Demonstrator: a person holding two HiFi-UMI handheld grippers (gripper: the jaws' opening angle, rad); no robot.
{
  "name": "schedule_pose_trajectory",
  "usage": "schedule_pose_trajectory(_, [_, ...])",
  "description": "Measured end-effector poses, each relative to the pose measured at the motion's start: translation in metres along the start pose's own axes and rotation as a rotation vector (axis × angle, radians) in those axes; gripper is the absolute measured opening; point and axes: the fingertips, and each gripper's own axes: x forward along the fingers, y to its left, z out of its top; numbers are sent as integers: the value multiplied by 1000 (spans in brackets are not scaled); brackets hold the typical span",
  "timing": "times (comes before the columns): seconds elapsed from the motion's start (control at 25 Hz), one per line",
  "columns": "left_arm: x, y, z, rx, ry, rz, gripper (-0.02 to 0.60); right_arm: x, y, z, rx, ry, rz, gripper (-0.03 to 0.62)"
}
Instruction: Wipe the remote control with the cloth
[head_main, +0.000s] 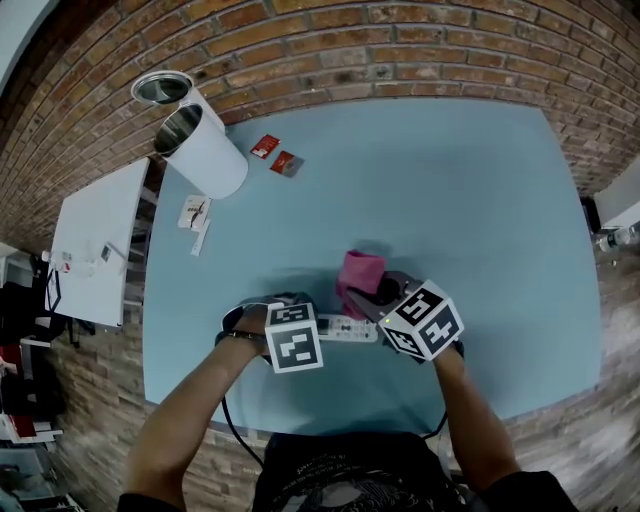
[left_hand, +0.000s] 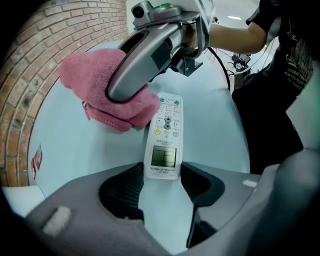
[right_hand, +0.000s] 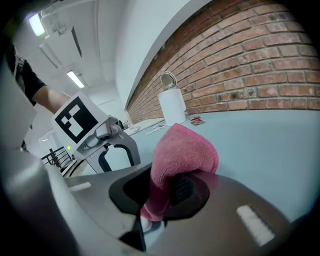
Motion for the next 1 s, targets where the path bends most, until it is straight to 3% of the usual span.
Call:
schedule_pose_trajectory(0.4, [1, 2, -2, -4, 45, 11, 235, -21, -12, -8, 38, -30, -40, 63])
schedule_pose_trajectory(0.64, [-1, 3, -3, 12, -43, 42, 245, -32, -19, -18, 100, -56, -110, 63])
schedule_pose_trajectory(0.88, [-6, 2, 24, 91, -118, 62, 253, -34, -19, -23, 113, -52, -153, 63])
schedule_pose_trajectory(1.0, [1, -2, 28, 157, -89, 42, 252, -34, -19, -24, 123, -52, -174, 63])
